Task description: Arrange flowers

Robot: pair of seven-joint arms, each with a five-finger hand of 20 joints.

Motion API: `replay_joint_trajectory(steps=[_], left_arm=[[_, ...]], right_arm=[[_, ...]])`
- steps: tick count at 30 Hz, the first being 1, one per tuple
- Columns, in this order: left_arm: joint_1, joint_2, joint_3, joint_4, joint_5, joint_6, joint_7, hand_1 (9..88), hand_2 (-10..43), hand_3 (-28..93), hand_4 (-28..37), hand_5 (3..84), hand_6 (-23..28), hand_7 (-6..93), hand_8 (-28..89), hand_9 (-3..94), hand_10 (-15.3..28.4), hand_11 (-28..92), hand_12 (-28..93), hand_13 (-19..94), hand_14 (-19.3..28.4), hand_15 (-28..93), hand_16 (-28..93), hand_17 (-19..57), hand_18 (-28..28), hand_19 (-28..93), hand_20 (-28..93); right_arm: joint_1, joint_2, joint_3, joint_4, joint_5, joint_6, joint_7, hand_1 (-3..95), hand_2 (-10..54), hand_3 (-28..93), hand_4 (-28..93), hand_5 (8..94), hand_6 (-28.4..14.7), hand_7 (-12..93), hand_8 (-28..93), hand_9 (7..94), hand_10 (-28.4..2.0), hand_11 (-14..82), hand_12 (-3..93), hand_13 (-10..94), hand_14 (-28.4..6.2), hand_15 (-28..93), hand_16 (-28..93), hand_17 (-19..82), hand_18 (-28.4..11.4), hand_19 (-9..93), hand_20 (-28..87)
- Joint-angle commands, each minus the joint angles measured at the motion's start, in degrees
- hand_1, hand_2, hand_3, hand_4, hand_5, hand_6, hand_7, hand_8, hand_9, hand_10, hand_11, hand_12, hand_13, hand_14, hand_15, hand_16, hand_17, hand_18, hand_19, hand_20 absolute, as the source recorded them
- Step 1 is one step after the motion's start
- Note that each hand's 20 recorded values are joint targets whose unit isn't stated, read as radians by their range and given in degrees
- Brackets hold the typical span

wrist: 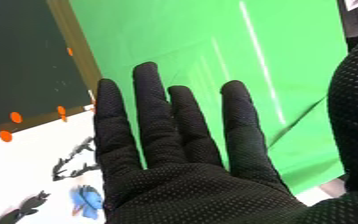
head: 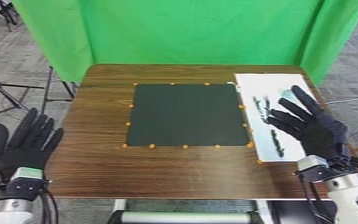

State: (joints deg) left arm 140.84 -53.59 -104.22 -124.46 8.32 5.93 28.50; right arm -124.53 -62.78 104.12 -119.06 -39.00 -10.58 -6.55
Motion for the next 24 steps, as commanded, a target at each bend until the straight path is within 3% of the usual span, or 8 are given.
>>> replay_joint_trajectory(steps=[1,3,5,7,10,16,21,24], left_arm=[[-0.2,0.97,-1.02,-0.87,4.99,-2.96,-0.77,24.6,7.3,65,-28.3,33.5,3.4,9.4,-10,27.6,9.6,11,5,15,7.9,20,-9,-4.6,8.6,24,8],[-0.6,1.07,-1.07,-1.01,6.28,-3.02,-0.85,24.4,7.2,65,-28.3,33.4,3.5,9.0,-10,27.3,9.6,11,5,14,7.9,19,-9,-4.6,8.6,24,8],[0.0,0.73,-1.31,-1.49,6.52,-2.88,-0.92,24.3,7.2,65,-28.3,33.2,3.5,8.9,-9,27.1,9.6,11,6,14,7.9,19,-9,-4.7,8.7,24,8],[0.3,0.5,-1.72,-1.56,6.44,-2.99,-1.21,24.4,7.3,65,-28.3,33.1,3.5,8.7,-9,27.1,9.6,11,6,14,8.0,19,-9,-4.7,8.7,24,8],[1.5,1.04,-2.67,-2.11,5.44,-0.88,-0.04,24.4,7.4,65,-28.3,33.1,3.6,8.8,-9,27.1,9.7,11,6,14,8.1,19,-8,-4.8,8.8,24,8],[2.6,1.18,-3.84,-2.18,4.63,-0.06,1.67,24.4,7.5,66,-28.3,34.8,4.5,9.8,-9,29.4,11.3,13,7,18,10.4,22,-7,-4.8,9.6,25,9],[2.1,1.68,-3.37,-1.85,4.01,0.19,1.42,24.1,7.5,66,-28.3,35.4,5.0,10.5,-9,30.2,11.6,14,8,19,11.0,24,-7,-4.8,9.9,25,9],[1.9,1.8,-3.26,-1.79,3.73,0.59,1.24,24.2,7.6,66,-28.3,36.0,5.5,10.5,-9,30.6,12.2,15,8,20,11.3,24,-8,-4.8,10.0,26,9]], right_arm=[[0.4,0.6,-0.6,-0.2,-0.6,0.0,-0.1,18.4,-9.5,82,-28,31.6,0.8,14,-11,35.5,-14.7,3.0,13.9,36,-13.9,16,22,16,-17.3,29,23],[0.0,0.8,-0.3,-0.5,-2.4,0.7,0.1,18.4,-9.5,82,-28,31.9,0.6,14,-11,35.7,-14.8,3.1,14.0,37,-13.9,16,22,16,-17.3,29,23],[-0.7,1.4,-0.7,-1.2,-4.8,3.9,-1.0,18.5,-9.5,82,-28,32.0,0.4,14,-11,35.7,-15.0,3.1,14.0,37,-14.0,16,22,16,-17.3,29,23],[-1.5,4.1,-4.6,-3.1,-11.0,19.7,-7.6,18.9,-9.5,82,-28,33.3,-0.6,14,-11,36.9,-15.2,3.9,14.3,38,-13.9,18,22,16,-17.8,31,24],[-0.5,6.0,-6.4,-3.7,-19.5,29.4,-7.7,19.9,-9.5,83,-28,40.0,-0.8,20,-14,43.6,-14.2,8.5,14.3,44,-12.1,27,21,17,-17.8,36,25],[-0.9,7.9,-5.0,-5.0,-45.3,29.9,3.9,19.2,-9.5,81,-28,42.6,-1.6,21,-15,45.8,-14.9,11.3,14.6,45,-12.4,32,19,18,-18.5,41,27],[-2.5,9.5,-4.6,-5.8,-80.6,29.6,14.1,17.7,-9.5,79,-28,43.8,-2.5,21,-14,48.4,-15.1,13.3,15.2,45,-13.2,33,18,18,-19.6,46,27],[-3.5,9.7,-4.2,-6.4,-86.0,27.8,17.4,17.0,-9.5,77,-28,46.5,-2.3,24,-14,51.4,-14.7,17.6,17.2,46,-13.0,36,18,20,-19.3,48,27]])
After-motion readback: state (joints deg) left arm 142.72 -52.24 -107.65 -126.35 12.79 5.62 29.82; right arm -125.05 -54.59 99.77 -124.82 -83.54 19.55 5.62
